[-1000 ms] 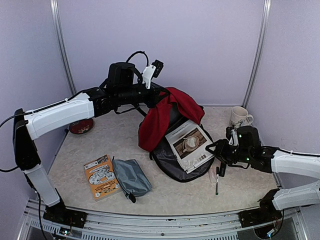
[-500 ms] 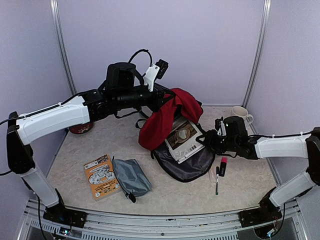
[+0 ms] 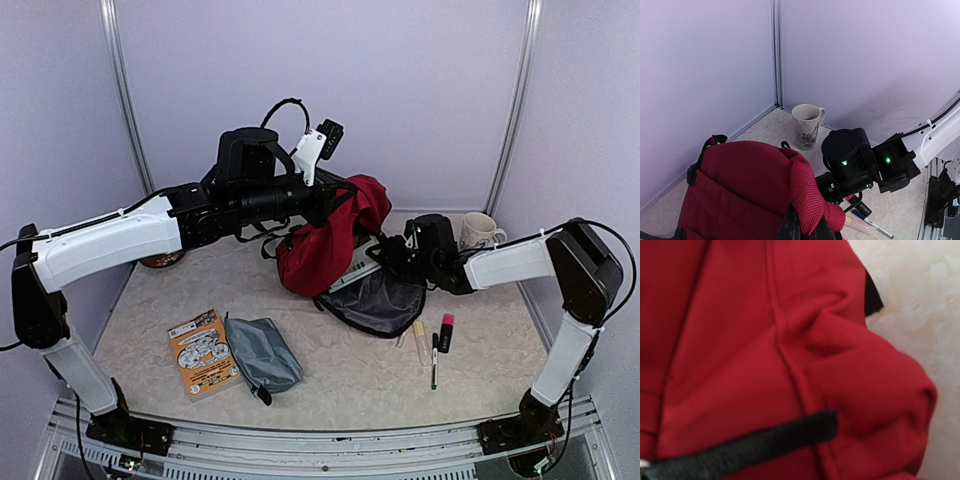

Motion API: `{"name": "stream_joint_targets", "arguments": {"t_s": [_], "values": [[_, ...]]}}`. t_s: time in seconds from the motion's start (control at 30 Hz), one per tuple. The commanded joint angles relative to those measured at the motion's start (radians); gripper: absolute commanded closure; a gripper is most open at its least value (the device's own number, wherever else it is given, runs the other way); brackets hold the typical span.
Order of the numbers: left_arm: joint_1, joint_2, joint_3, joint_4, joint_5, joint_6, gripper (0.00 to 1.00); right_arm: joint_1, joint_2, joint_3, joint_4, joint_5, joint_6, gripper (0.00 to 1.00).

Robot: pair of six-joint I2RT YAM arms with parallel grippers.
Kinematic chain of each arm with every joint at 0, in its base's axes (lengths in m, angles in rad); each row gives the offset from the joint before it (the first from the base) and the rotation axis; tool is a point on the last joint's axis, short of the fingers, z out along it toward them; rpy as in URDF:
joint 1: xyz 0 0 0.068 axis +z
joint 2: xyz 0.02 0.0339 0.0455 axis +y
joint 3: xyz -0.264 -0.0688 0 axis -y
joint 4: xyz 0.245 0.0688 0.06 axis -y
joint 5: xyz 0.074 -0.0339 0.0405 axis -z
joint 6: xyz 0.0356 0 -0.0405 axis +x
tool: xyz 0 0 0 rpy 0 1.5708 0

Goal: Pack the student bag
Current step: Place the book in the largest pocket of the bag, then put down the student bag at the center of the board.

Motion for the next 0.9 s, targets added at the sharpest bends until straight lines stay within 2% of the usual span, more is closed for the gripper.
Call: {"name": "stream_joint_targets", "arguments": {"t_s": [0.0,0.13,0.27,0.6,0.73,0.87], "values": [[0.023,-0.045,-0.009,0.102,-0.015,0.027,1.00,-0.004,-0.004,0.030,-0.027,-0.025,-0.098,0.52],[0.071,-0.040,-0.043,0.087,-0.044,0.009,1.00,-0.003,-0.071,0.029,-0.182,-0.065,-0.270,0.33],[0.095,-0.040,-0.086,0.094,-0.072,-0.010,1.00,-0.003,-0.174,-0.009,-0.303,-0.103,-0.394,0.22],[0.113,0.006,-0.152,0.095,-0.033,-0.040,1.00,0.002,-0.432,-0.137,-0.423,-0.167,-0.483,0.23],[0.123,0.022,-0.173,0.095,-0.011,-0.075,1.00,0.025,-0.467,-0.166,-0.463,-0.176,-0.490,0.26],[0.122,0.023,-0.181,0.103,0.001,-0.085,1.00,0.116,-0.466,-0.180,-0.439,-0.203,-0.485,0.27]]}}
